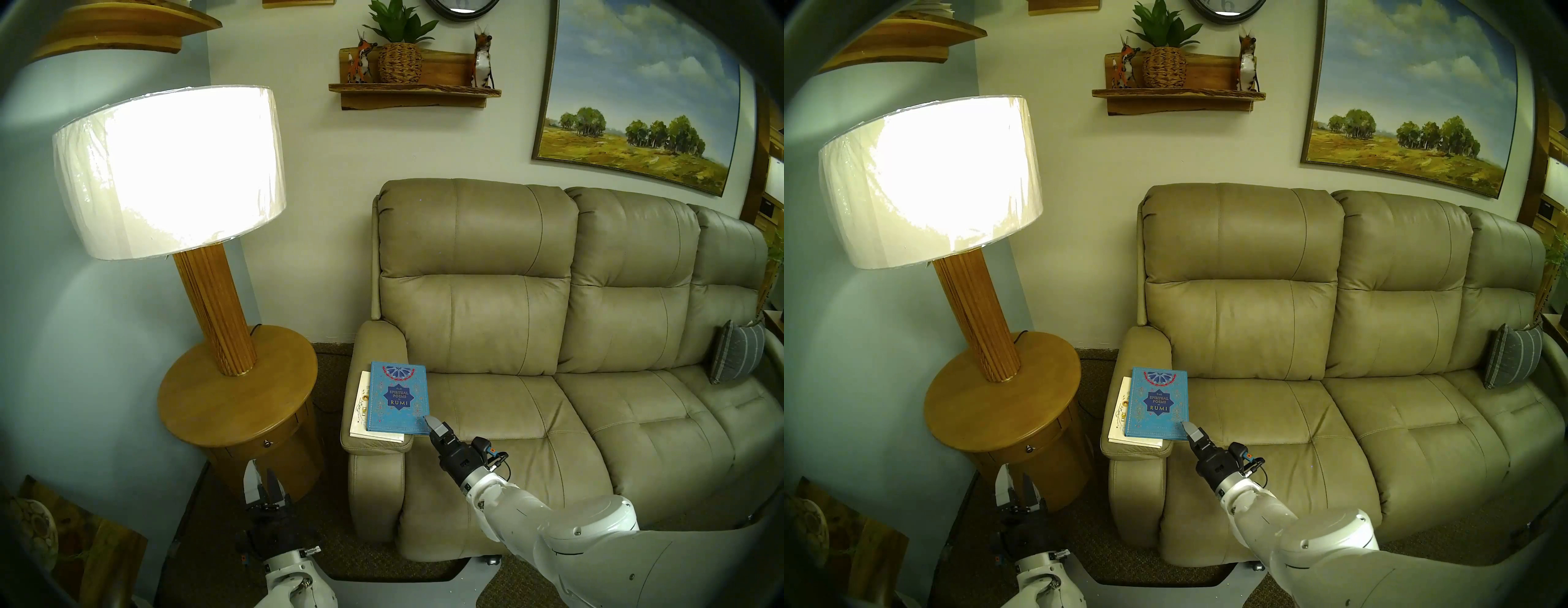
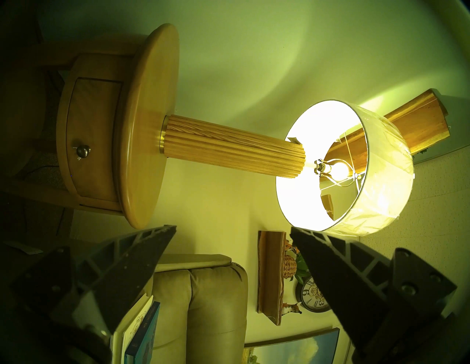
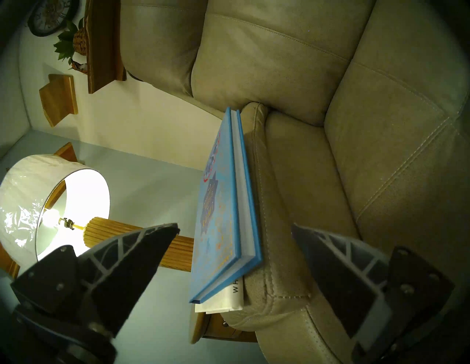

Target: Move books from sofa to side table

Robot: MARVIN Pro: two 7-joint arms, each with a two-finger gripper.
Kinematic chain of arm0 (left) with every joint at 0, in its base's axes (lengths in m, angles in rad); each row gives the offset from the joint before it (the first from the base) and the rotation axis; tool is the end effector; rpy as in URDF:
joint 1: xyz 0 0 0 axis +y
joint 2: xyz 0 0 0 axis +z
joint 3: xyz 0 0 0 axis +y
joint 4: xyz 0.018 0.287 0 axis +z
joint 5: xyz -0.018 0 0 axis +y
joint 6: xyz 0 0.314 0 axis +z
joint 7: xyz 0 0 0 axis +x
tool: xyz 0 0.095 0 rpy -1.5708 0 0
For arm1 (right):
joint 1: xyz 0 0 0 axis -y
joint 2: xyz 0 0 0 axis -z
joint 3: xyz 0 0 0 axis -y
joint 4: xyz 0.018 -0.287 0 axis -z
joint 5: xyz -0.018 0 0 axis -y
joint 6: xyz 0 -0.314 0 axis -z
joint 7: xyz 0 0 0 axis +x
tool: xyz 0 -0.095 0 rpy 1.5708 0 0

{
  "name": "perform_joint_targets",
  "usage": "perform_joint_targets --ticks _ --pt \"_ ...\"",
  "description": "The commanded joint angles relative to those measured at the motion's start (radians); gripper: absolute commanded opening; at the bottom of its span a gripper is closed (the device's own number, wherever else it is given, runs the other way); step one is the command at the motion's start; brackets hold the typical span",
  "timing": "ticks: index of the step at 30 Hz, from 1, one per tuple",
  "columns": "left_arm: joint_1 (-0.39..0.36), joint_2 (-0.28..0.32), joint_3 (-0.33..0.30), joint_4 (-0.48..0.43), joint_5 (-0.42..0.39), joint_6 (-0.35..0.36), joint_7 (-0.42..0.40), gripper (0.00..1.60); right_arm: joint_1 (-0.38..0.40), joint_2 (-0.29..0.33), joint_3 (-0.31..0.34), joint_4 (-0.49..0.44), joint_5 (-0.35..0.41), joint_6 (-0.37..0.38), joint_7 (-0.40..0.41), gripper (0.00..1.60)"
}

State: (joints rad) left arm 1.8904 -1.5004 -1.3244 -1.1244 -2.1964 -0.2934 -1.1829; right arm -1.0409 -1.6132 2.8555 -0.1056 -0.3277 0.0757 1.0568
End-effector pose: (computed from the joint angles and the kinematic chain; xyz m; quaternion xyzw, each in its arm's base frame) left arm 0.2142 -0.0001 -0.4878 0.2702 0.5582 0.6165 0.4851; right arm 0.3942 0.0414 -0.5218 -0.6813 0.2707 -0.4195 0.5354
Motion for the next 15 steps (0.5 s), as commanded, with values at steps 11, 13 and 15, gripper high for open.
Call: perform_joint_targets --ticks 11,13,15 --pt "-0.001 0.001 -0.001 -0.010 0.002 0.000 -0.007 1.60 0.034 -0.051 0.010 0.000 0.017 -0.018 -0.008 1.60" --pt "-0.001 0.001 -0.001 -0.010 0.002 0.000 -0.007 1.60 0.033 -0.053 0.012 -0.001 0.019 -0.023 -0.003 1.60" --pt "-0.001 0.001 -0.001 -0.010 0.002 0.000 -0.007 1.60 0.033 -0.056 0.014 -0.002 0.020 -0.024 -0.006 1.60"
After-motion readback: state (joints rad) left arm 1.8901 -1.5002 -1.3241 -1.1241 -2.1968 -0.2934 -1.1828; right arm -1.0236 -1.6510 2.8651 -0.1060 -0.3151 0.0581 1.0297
